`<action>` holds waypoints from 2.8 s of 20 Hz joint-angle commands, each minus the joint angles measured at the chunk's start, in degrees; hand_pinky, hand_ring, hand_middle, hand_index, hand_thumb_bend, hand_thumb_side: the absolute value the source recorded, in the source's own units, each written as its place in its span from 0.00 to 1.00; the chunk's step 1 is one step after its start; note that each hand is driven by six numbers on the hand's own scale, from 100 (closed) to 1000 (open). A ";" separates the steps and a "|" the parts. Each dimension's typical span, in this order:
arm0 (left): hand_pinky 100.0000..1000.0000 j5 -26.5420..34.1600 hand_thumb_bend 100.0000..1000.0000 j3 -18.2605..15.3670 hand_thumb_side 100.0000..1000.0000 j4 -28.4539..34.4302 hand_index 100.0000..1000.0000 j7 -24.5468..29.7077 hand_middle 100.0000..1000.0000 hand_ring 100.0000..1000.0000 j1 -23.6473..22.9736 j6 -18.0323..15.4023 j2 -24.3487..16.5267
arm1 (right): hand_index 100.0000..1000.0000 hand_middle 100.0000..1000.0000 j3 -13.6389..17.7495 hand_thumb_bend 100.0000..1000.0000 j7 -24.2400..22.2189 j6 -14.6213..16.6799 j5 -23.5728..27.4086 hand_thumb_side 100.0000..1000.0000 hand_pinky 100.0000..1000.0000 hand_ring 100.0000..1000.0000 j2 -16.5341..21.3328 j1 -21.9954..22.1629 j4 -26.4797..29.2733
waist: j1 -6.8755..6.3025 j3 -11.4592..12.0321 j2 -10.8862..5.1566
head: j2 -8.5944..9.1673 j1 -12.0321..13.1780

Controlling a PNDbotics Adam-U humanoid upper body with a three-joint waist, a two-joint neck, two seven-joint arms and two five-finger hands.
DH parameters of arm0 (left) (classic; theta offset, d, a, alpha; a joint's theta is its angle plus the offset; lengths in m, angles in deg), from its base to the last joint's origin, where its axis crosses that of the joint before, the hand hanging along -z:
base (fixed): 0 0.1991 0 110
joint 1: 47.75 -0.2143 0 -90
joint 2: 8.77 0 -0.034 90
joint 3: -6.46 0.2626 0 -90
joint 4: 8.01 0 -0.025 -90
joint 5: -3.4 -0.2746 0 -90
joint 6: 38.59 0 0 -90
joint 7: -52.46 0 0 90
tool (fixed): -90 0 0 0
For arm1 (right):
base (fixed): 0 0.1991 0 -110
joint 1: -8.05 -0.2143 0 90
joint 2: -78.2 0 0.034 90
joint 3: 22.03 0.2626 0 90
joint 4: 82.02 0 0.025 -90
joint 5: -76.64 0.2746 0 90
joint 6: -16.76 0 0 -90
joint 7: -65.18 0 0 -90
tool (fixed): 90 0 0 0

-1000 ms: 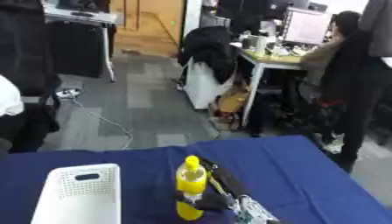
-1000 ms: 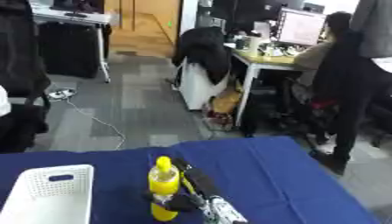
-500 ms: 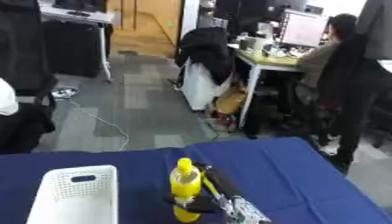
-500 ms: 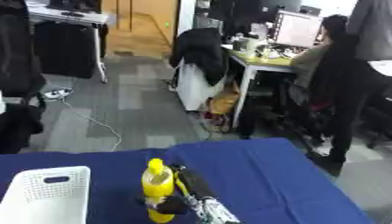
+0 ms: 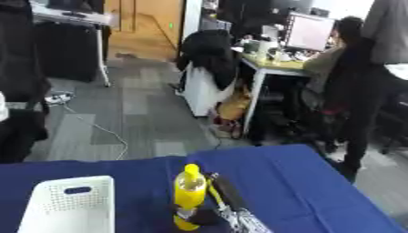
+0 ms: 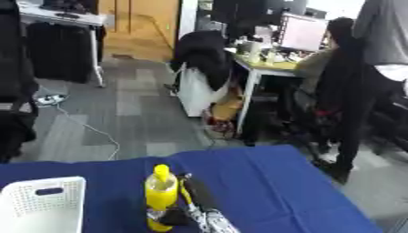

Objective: Pick up objects on the table and place them in the box.

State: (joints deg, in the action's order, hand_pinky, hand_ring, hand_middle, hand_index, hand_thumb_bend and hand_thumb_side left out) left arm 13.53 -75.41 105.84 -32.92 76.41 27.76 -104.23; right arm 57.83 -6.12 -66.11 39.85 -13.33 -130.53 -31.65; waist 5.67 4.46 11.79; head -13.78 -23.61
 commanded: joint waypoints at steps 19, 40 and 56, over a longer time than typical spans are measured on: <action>0.64 -0.36 0.20 -0.19 1.00 0.74 0.79 0.55 0.79 0.53 -0.23 -0.66 -1.10 | 0.21 0.00 -3.57 0.00 6.05 5.96 8.78 0.79 0.00 0.00 1.79 -1.09 16.91 | -0.66 -1.06 -1.27 | -0.04 0.69; 0.64 -3.68 0.20 -1.92 0.98 0.74 0.79 -5.04 0.79 0.54 3.98 3.26 1.23 | 0.22 0.00 -8.17 0.00 -0.24 8.49 16.63 0.83 0.00 0.00 -0.56 -2.76 25.72 | 1.99 3.40 0.03 | -8.84 4.96; 0.64 -5.67 0.21 -0.74 0.99 0.74 0.79 -3.57 0.79 0.53 7.20 4.43 3.43 | 0.22 0.00 -7.43 0.00 -0.32 9.50 13.66 0.84 0.00 0.00 0.67 -4.16 23.96 | 3.64 6.78 2.04 | -2.89 0.68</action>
State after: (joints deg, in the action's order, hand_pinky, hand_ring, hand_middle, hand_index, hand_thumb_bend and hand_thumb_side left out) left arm 7.85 -76.15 105.83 -36.71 82.66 32.14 -100.90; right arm 49.70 -6.50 -56.88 53.95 -13.99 -133.27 -7.95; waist 9.85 11.47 14.76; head -17.62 -21.83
